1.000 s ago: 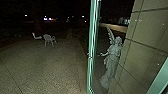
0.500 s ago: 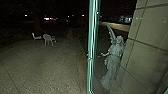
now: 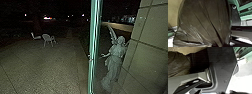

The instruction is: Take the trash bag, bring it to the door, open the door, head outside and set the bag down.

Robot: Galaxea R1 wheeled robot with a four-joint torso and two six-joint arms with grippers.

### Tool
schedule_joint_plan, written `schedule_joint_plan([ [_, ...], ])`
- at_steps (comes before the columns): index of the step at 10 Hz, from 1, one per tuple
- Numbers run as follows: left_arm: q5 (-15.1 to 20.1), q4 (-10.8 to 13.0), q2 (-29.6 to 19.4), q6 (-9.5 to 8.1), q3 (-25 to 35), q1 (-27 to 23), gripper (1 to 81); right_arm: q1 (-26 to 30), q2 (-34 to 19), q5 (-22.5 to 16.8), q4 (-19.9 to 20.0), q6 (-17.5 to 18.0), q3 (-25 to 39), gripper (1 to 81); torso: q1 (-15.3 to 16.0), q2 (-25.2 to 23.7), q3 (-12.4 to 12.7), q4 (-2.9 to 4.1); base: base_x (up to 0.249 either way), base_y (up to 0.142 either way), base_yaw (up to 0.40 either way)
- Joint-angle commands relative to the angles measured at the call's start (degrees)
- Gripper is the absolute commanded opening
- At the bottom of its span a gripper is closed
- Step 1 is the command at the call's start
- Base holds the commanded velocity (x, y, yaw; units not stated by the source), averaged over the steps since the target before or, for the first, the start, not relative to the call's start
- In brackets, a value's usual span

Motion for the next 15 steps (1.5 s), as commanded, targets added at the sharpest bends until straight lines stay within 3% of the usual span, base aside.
schedule_joint_plan([
  [1,4.1,-0.1,-0.1,0.22,0.5,-2.0,1.0,2.1,-0.1,-2.4,-0.3,-0.1,0.3,81.1,0.0,0.0,0.0,0.0,0.094,0.0,0.0],
  [10,4.1,-0.1,0.0,0.22,0.5,-2.0,1.0,2.0,-0.2,-2.5,-0.3,-0.1,0.3,81.1,0.0,0.0,0.0,0.0,0.092,0.0,0.0],
  [15,4.1,-0.1,0.0,0.22,0.5,-2.0,1.0,1.9,-0.1,-2.4,-0.3,-0.1,0.2,81.1,0.0,0.0,0.0,0.0,0.081,0.069,0.0],
])
